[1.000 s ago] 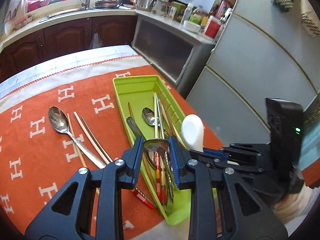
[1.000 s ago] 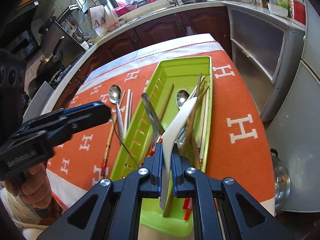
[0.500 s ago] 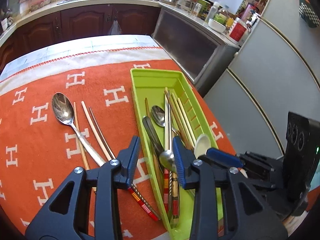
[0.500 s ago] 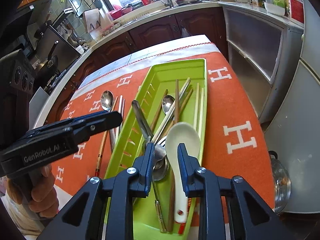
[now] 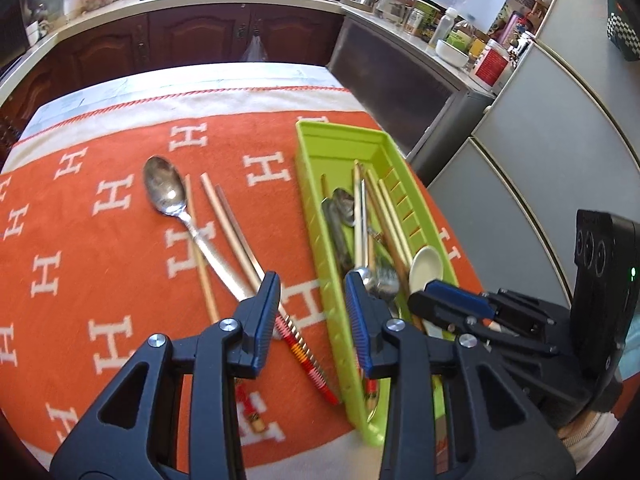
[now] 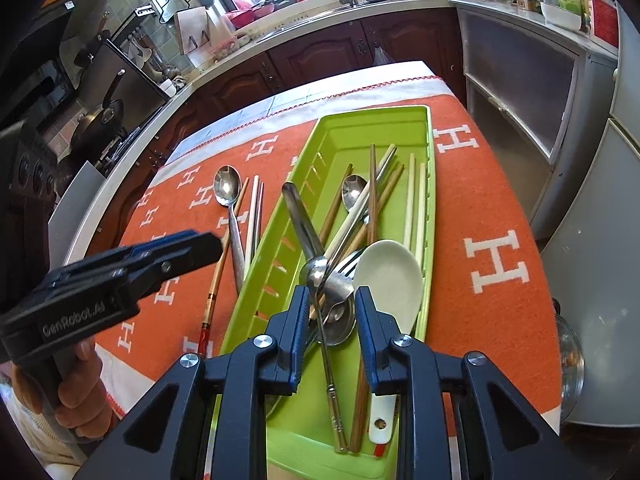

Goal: Organize utensils
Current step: 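Lift both open tools out of the tray toward the remaining utensils, then grasp the large steel spoon by its handle with the right tool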

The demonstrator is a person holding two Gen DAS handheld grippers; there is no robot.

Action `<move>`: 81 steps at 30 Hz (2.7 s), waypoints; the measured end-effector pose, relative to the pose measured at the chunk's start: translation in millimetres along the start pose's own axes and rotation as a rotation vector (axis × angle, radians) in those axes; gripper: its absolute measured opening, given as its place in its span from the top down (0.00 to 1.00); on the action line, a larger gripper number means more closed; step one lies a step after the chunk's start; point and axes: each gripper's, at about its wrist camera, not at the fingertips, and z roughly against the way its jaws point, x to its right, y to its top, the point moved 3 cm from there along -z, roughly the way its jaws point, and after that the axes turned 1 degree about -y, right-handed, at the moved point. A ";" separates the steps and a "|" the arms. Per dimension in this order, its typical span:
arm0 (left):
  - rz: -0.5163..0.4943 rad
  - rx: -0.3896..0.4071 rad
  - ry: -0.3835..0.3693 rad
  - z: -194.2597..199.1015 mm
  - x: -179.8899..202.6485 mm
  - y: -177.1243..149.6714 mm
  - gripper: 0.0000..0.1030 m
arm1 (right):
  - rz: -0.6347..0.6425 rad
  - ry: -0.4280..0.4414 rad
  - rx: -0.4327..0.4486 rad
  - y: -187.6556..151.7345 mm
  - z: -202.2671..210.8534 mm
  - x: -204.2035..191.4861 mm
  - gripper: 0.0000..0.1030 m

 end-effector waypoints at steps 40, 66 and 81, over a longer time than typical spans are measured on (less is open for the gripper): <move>0.249 0.077 0.209 53.7 -138.5 -5.1 0.64 | 0.349 0.009 -0.049 71.8 -55.4 -157.3 0.77; 0.417 0.015 0.144 3.9 -222.7 -26.9 0.64 | 0.533 -0.269 -0.179 87.6 -188.3 -198.2 0.94; 0.400 -0.003 0.117 -4.1 -212.9 -29.5 0.64 | 0.393 -0.121 -0.262 87.6 -175.8 -173.3 0.94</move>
